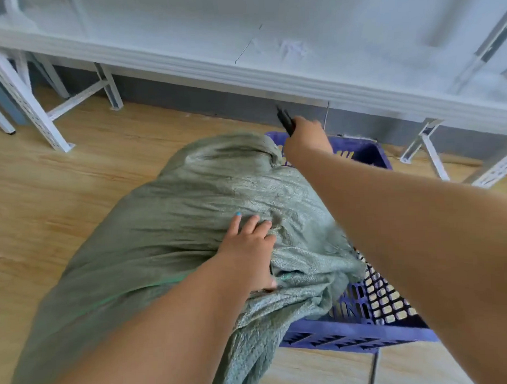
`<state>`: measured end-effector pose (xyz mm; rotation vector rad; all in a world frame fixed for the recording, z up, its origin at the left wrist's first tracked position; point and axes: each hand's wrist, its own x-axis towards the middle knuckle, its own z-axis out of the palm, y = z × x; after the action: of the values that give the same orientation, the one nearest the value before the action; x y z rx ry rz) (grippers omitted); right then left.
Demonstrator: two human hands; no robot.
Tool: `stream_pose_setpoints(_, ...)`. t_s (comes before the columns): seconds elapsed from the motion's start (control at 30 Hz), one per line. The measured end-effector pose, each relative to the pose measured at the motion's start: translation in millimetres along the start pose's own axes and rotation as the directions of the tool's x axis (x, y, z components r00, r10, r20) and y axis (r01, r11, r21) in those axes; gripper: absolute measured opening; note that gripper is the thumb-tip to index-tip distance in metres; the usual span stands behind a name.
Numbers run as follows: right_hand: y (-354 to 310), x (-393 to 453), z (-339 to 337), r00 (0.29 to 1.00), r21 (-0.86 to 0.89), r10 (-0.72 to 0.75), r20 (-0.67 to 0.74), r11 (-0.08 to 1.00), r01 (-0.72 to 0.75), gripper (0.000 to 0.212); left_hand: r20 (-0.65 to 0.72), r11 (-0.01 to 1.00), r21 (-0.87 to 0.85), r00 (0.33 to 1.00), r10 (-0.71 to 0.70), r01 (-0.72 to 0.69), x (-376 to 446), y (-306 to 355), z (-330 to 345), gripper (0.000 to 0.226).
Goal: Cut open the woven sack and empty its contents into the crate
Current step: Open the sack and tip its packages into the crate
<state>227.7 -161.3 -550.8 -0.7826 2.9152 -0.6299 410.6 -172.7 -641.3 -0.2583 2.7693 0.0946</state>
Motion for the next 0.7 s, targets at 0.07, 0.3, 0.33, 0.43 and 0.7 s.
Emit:
stream_pose_setpoints(0.07, 8.6, -13.2, 23.3, 0.993, 0.064, 0.043, 0.107, 0.997, -0.05, 0.038, 0.004, 0.999, 0.036, 1.0, -0.01, 0.01, 6.1, 2.3, -0.1, 0.093)
stream_pose_setpoints(0.3, 66.5, -75.2, 91.3, 0.759, 0.486, 0.046, 0.65, 0.742, -0.462, 0.045, -0.002, 0.998, -0.003, 0.998, -0.067, 0.067, 7.5, 8.2, -16.0, 0.082)
stream_pose_setpoints(0.33, 70.7, -76.9, 93.7, 0.802, 0.513, 0.06, 0.594, 0.74, -0.435, 0.046, -0.075, 0.994, -0.055, 0.992, -0.1, 0.096, -0.9, 11.0, -17.3, 0.078)
stream_pose_setpoints(0.43, 75.5, -77.4, 88.7, 0.904, 0.371, 0.044, 0.425, 0.903, -0.218, 0.046, -0.165, 0.975, -0.138, 0.967, -0.196, 0.174, -32.2, 17.8, -19.2, 0.079)
stream_pose_setpoints(0.7, 54.4, -90.1, 65.6, 0.822, 0.256, -0.036, 0.568, 0.957, -0.135, 0.04, 0.091, 0.982, 0.011, 0.978, -0.189, 0.189, -61.2, 31.8, -12.4, 0.106)
